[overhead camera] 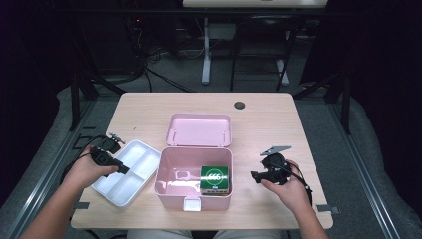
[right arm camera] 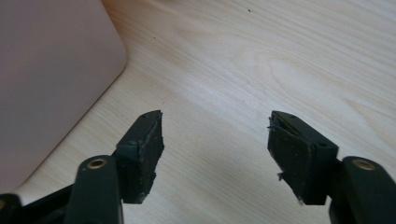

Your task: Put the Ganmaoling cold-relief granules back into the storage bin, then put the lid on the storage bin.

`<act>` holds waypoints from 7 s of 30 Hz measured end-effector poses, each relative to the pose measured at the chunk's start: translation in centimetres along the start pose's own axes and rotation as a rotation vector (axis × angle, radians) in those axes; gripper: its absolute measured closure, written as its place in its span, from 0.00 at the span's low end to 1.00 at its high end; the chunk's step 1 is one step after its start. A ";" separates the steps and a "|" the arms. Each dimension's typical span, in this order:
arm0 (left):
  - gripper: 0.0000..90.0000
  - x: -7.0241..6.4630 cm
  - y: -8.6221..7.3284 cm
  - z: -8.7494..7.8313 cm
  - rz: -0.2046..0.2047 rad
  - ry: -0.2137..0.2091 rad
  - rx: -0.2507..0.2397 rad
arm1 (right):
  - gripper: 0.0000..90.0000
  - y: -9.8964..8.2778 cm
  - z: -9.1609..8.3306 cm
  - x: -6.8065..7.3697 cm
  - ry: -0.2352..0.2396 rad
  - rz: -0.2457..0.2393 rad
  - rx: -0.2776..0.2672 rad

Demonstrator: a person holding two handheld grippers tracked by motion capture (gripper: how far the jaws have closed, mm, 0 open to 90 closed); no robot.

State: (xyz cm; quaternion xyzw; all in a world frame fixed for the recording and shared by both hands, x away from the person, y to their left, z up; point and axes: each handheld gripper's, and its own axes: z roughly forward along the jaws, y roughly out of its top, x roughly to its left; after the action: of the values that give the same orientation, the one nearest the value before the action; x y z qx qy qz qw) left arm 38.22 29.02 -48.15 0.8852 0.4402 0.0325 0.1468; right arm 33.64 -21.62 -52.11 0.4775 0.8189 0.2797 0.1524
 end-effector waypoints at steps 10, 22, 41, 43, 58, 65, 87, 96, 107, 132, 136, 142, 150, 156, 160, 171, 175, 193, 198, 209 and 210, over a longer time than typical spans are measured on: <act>0.66 0.4 0.0 0.2 -0.008 -0.007 0.025 | 0.42 -0.1 -0.1 -0.3 0.011 0.009 -0.027; 0.74 1.1 0.4 0.2 -0.019 -0.003 0.084 | 0.42 0.0 0.5 -0.3 0.022 0.018 -0.001; 0.87 1.7 2.0 6.0 -0.011 0.017 0.240 | 0.51 -0.5 0.2 -0.4 0.070 0.018 -0.048; 0.89 1.7 2.1 6.3 -0.008 0.020 0.247 | 0.51 -0.5 0.3 -0.4 0.076 0.015 -0.050; 0.99 1.4 2.4 7.0 0.017 0.051 0.281 | 0.57 -0.4 0.3 0.4 0.099 -0.004 -0.052; 0.99 1.7 2.7 6.0 0.016 0.028 0.278 | 0.58 -0.6 0.4 0.1 0.106 0.009 -0.047; 0.99 2.0 3.0 -2.3 0.165 0.072 0.229 | 0.58 -0.7 0.4 -0.1 0.103 0.013 -0.053; 0.99 0.7 3.2 -4.6 0.383 0.078 0.248 | 0.58 -0.7 0.4 -0.3 0.099 0.022 -0.046; 0.99 -0.4 4.2 -6.3 0.454 0.077 0.249 | 0.58 -0.8 0.4 -0.4 0.107 0.033 -0.055; 0.99 -6.4 8.3 -6.3 0.692 0.007 0.228 | 0.58 -0.8 0.4 -0.6 0.122 0.053 -0.052; 0.99 -8.6 9.7 -5.2 0.742 -0.013 0.235 | 0.58 -0.8 0.5 -0.7 0.123 0.052 -0.052; 0.99 -11.1 10.8 -4.4 0.778 -0.028 0.226 | 0.58 -0.9 0.5 -0.7 0.124 0.055 -0.050; 0.99 -15.0 12.4 -3.2 0.835 -0.029 0.211 | 0.58 -0.9 0.6 -0.7 0.127 0.060 -0.047; 0.99 -16.9 13.3 -2.7 0.873 -0.044 0.208 | 0.58 -1.0 0.6 -0.8 0.127 0.057 -0.050; 0.99 -18.2 13.8 -2.3 0.898 -0.054 0.204 | 0.58 -1.0 0.7 -0.8 0.129 0.059 -0.049; 0.99 -19.9 14.3 -1.2 0.946 -0.068 0.202 | 0.58 -1.1 0.8 -0.9 0.134 0.060 -0.048; 0.99 -20.1 14.2 -0.8 0.947 -0.071 0.200 | 0.58 -1.1 0.9 -0.8 0.137 0.065 -0.043; 0.98 -20.2 13.8 1.0 0.908 -0.080 0.216 | 0.58 -0.9 0.9 -0.8 0.140 0.077 -0.055; 0.98 -20.2 13.8 1.1 0.890 -0.080 0.219 | 0.58 -0.9 1.0 -0.9 0.140 0.074 -0.055; 0.99 -19.8 14.2 1.2 0.884 -0.080 0.208 | 0.58 -0.9 1.1 -1.1 0.139 0.077 -0.058; 0.99 -19.8 14.2 1.2 0.891 -0.079 0.206 | 0.58 -0.9 1.0 -1.0 0.140 0.085 -0.052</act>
State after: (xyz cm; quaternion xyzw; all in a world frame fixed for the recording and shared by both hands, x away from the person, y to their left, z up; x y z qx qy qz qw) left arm 37.27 5.03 -43.78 0.9987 0.0118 0.0149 0.0464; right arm 34.05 -22.54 -53.51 0.4871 0.7989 0.3399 0.0952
